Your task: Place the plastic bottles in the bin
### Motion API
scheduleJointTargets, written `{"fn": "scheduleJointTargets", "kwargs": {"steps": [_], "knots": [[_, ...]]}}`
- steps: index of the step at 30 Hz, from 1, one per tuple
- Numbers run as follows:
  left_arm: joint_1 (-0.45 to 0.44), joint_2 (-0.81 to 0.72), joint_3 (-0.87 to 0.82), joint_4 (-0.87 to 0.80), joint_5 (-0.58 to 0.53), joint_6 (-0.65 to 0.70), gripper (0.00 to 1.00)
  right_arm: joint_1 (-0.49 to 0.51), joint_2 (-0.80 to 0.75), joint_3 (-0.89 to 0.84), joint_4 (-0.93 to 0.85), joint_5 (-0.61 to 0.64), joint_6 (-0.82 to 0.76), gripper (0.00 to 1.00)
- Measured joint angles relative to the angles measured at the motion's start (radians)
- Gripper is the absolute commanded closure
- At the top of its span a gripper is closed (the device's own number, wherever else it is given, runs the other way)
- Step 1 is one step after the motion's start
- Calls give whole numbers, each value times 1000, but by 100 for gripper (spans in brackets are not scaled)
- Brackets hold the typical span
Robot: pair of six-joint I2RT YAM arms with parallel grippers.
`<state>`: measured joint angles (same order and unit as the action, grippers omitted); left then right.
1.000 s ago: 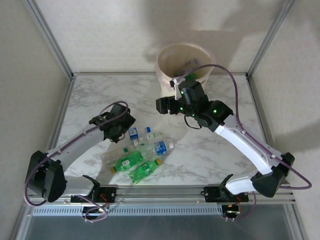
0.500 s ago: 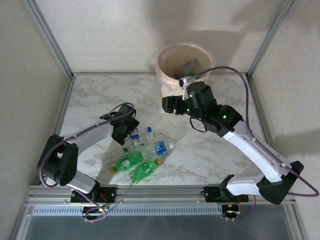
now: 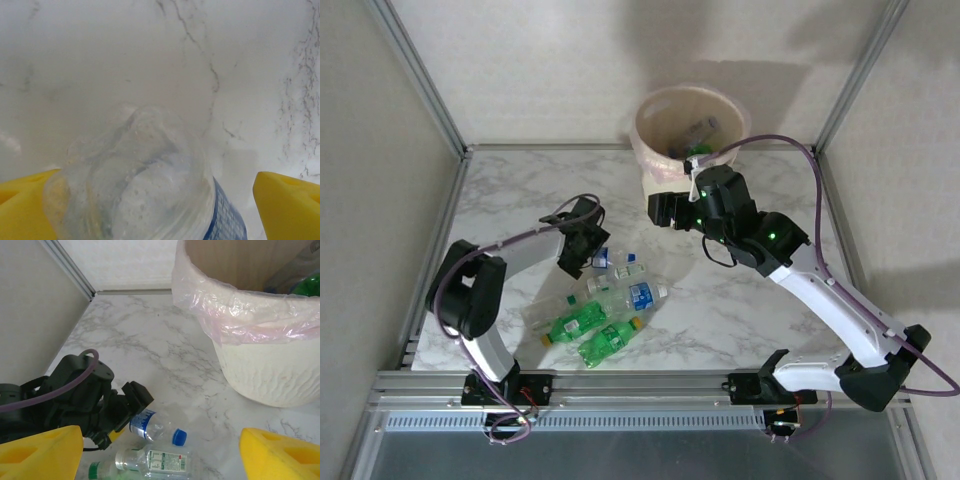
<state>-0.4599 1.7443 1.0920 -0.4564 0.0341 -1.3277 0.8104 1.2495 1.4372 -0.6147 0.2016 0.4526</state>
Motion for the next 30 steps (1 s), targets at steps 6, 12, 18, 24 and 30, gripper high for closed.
{"fn": "scheduleJointTargets", "kwargs": {"steps": [6,12,18,24,30], "knots": [[4,74,49,22,5,0,13,1,-1,-5,-11,9,9,19],[5,112,82,12,14,10,20,6,-10,-5,-27,24,13,20],[16,138,113,19,23,23,30,6,-35,-17,-33,46,16,21],[23,142,137,16,21,38,37,6,-36,-21,-32,64,23,22],[23,142,167,8,18,52,40,6,-36,-21,-32,67,24,22]]}}
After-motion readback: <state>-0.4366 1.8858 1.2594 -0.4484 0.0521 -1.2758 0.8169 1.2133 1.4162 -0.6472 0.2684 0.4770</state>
